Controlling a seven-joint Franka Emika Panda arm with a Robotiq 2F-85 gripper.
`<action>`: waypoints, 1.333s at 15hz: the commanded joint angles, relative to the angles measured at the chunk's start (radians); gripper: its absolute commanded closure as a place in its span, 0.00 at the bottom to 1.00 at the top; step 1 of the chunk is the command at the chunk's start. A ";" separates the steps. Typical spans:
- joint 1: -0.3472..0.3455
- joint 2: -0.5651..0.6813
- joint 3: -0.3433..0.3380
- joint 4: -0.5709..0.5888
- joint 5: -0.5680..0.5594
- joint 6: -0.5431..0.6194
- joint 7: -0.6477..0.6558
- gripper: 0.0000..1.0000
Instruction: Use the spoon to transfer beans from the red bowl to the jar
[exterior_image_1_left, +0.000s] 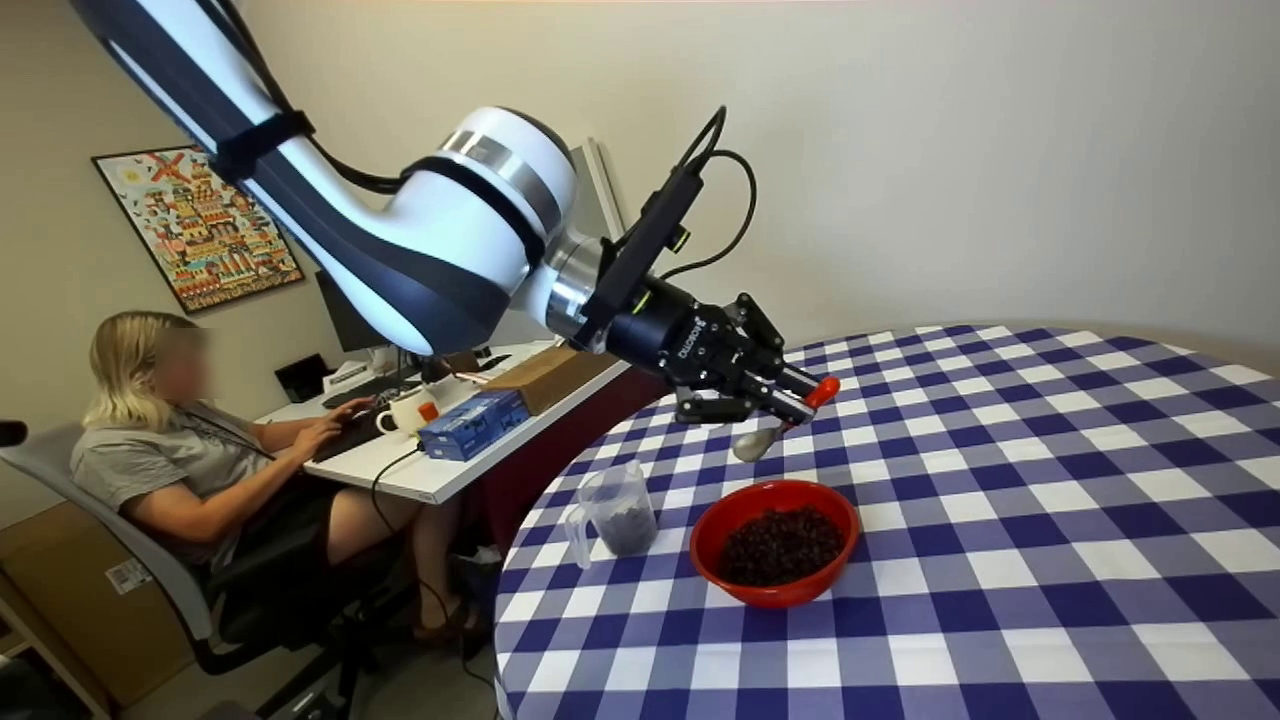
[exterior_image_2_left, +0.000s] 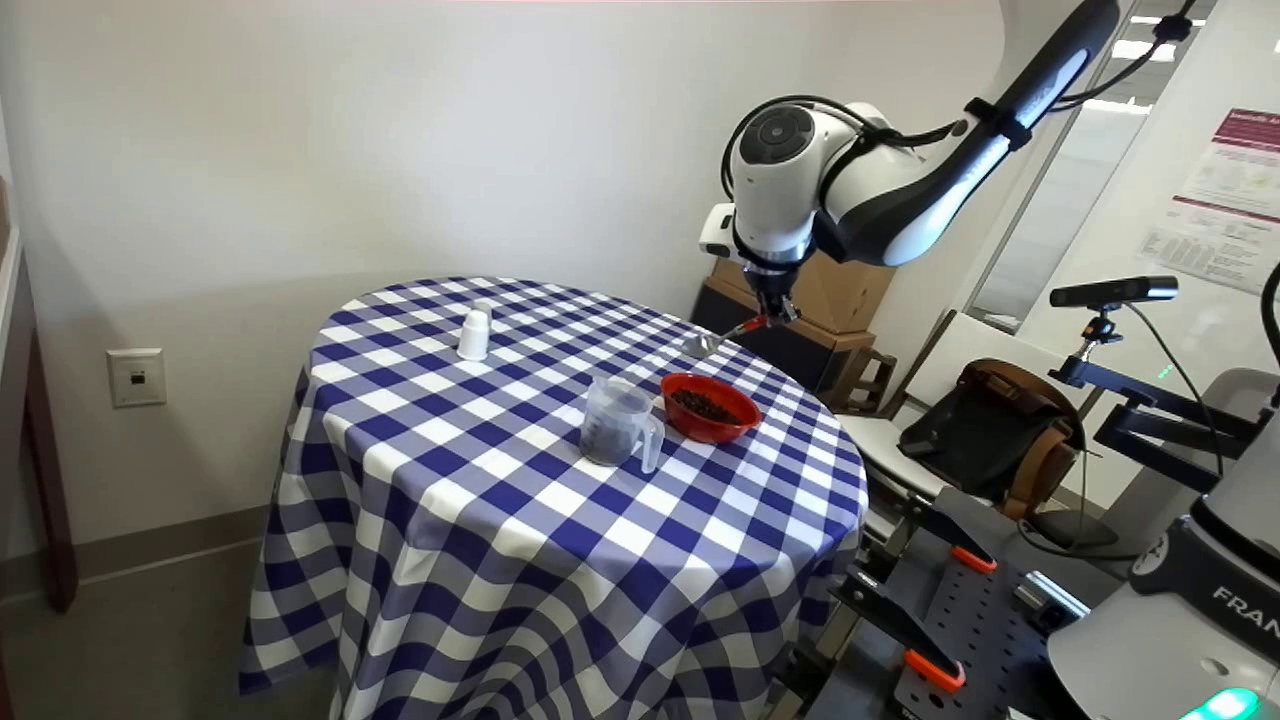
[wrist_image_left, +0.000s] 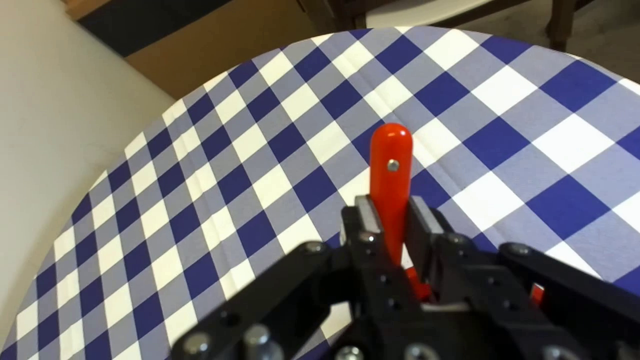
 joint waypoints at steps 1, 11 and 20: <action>-0.004 -0.002 0.004 -0.015 -0.110 -0.036 0.066 0.94; -0.033 0.097 0.010 -0.011 -0.263 -0.129 0.180 0.94; -0.029 0.192 0.051 0.000 -0.475 -0.170 0.370 0.94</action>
